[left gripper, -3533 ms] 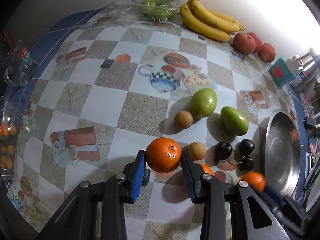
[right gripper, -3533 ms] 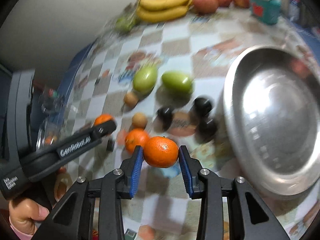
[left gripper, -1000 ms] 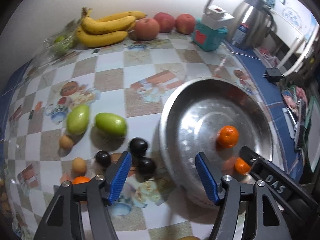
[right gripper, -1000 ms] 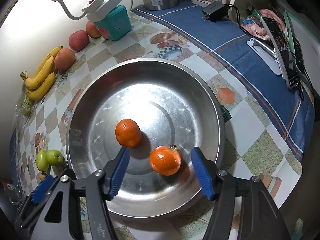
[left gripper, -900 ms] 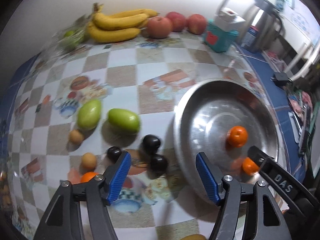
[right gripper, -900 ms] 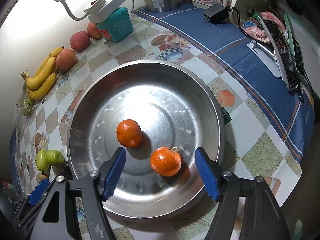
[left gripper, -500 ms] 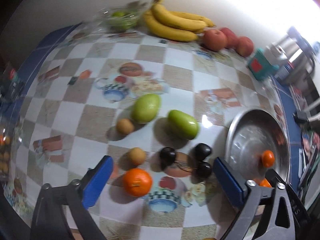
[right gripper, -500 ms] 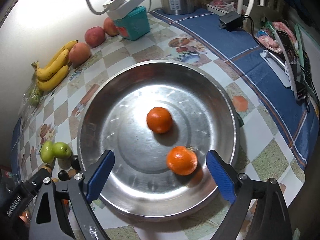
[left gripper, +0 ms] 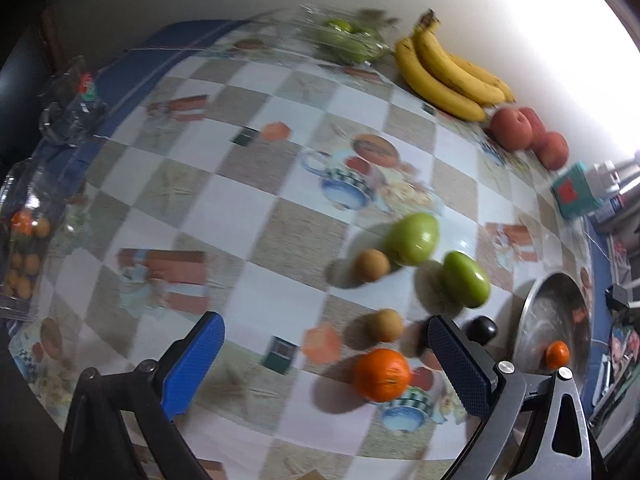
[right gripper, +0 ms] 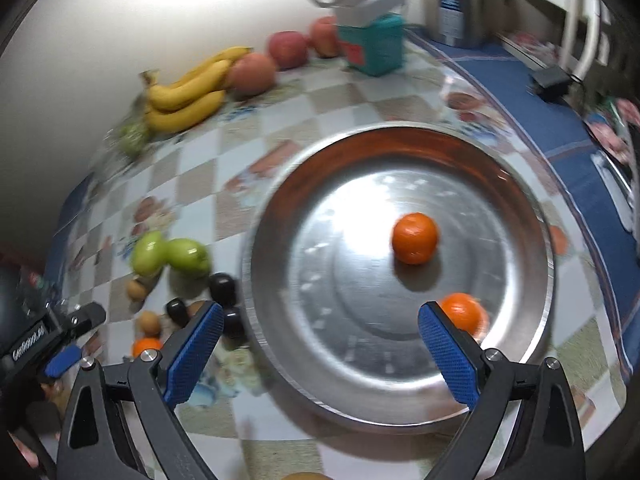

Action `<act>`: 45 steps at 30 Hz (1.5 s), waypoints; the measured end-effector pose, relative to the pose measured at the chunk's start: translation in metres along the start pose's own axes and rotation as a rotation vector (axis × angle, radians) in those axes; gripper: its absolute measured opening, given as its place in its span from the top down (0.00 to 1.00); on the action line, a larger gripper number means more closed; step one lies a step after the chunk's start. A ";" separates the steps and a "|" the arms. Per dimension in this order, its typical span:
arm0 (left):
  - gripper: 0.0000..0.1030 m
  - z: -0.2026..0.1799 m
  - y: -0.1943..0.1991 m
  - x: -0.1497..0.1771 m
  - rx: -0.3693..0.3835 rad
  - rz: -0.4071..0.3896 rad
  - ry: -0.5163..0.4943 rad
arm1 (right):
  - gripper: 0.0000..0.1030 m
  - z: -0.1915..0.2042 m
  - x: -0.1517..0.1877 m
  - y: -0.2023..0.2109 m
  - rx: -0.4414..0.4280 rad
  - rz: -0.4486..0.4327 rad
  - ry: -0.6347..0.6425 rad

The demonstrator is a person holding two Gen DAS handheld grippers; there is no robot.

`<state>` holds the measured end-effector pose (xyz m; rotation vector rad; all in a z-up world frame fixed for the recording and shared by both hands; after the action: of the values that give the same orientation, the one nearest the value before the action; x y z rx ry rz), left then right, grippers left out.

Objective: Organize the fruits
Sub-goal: 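Move the left tool to the third orange while the right tool approaches the dark plums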

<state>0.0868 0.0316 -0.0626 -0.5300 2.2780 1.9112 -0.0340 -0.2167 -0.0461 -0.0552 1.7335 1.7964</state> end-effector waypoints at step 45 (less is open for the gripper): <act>0.00 -0.035 -0.032 0.039 -0.013 0.142 -0.235 | 0.05 0.043 0.010 -0.010 -0.100 0.062 0.060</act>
<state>0.0661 -0.0139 -0.0972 -0.1376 2.2045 1.9346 -0.0209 -0.1743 -0.0541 -0.0988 1.7027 1.9436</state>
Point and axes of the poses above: each gripper's, at about its wrist camera, not at the fingertips, and y roughly against the way its jaws point, z to its left, x to its underside, the point moved 5 cm from there along -y, roughly the way its jaws point, and after that the axes turned 8 degrees about y, right-handed, at the moved point
